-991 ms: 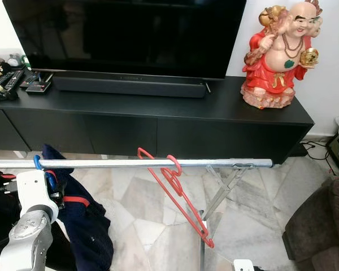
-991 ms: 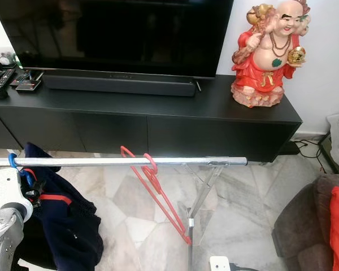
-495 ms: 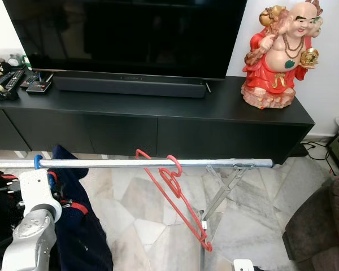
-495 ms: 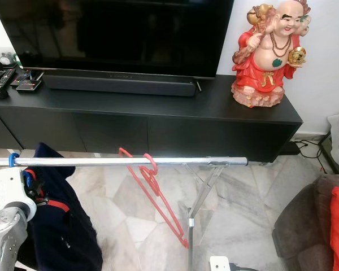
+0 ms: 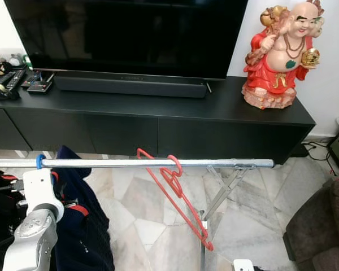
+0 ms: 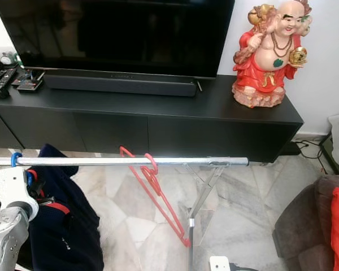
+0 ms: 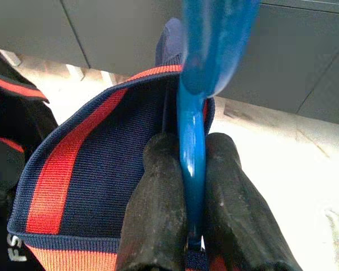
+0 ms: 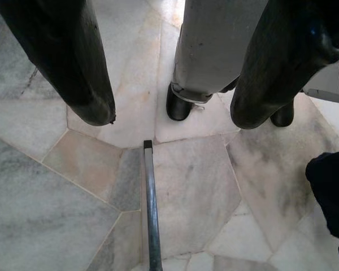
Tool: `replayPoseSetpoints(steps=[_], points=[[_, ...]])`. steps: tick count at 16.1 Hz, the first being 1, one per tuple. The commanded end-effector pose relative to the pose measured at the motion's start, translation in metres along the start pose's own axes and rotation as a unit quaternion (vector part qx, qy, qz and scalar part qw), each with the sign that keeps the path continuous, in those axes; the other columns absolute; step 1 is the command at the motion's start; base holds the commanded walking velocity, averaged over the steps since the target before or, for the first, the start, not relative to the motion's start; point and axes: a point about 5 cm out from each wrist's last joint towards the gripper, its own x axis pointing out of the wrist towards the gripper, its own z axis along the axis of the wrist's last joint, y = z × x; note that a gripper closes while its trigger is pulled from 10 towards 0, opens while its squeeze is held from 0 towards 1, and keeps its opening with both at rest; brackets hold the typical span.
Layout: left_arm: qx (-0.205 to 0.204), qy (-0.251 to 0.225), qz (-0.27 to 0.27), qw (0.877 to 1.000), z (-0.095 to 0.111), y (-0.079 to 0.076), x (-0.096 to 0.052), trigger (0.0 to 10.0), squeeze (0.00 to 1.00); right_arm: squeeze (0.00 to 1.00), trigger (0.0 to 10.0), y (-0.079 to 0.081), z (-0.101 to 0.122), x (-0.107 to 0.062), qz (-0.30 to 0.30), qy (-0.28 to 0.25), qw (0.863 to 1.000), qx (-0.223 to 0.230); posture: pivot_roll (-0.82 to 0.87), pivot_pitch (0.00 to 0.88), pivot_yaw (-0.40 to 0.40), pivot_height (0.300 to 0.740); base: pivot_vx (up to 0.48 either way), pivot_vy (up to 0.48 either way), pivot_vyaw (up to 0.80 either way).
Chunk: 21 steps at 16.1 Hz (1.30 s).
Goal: Hang hanger
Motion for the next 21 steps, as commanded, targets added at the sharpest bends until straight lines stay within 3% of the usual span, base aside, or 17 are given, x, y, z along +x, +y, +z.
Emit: replayPoseSetpoints(steps=[1,5,9,15,20,21], points=[[0.011,-0.004,-0.001,1.0,0.001,0.003,-0.001,0.0,0.0,0.0,10.0,0.001,-0.005,-0.001,0.002,0.011,1.0,-0.003,0.02,0.112,-0.036,0.74,0.0,0.0,0.0],[0.045,-0.037,-0.032,0.998,0.008,-0.001,-0.005,0.0,0.0,0.0,10.0,0.0,-0.004,-0.001,0.001,0.011,1.0,-0.002,0.03,0.113,-0.038,0.74,0.0,0.0,0.0],[0.077,-0.09,-0.089,0.989,0.015,-0.008,-0.02,0.0,0.0,0.0,10.0,0.0,-0.004,-0.001,0.0,0.01,1.0,-0.003,0.03,0.114,-0.038,0.74,0.0,0.0,0.0],[0.081,-0.098,-0.11,0.986,0.0,-0.002,-0.049,0.0,0.0,0.0,10.0,-0.001,-0.004,-0.001,0.0,0.009,1.0,-0.004,0.03,0.112,-0.038,0.74,0.0,0.0,0.0],[0.07,-0.124,-0.096,0.985,-0.004,0.005,-0.074,0.0,0.0,0.0,10.0,-0.001,-0.004,-0.001,0.0,0.009,1.0,-0.005,0.03,0.107,-0.034,0.74,0.0,0.0,0.0],[0.061,-0.119,-0.098,0.986,-0.011,0.002,-0.077,2.7,0.0,0.0,10.0,-0.001,-0.004,-0.001,0.002,0.009,1.0,-0.006,0.04,0.102,-0.034,0.74,0.0,0.0,0.0]])
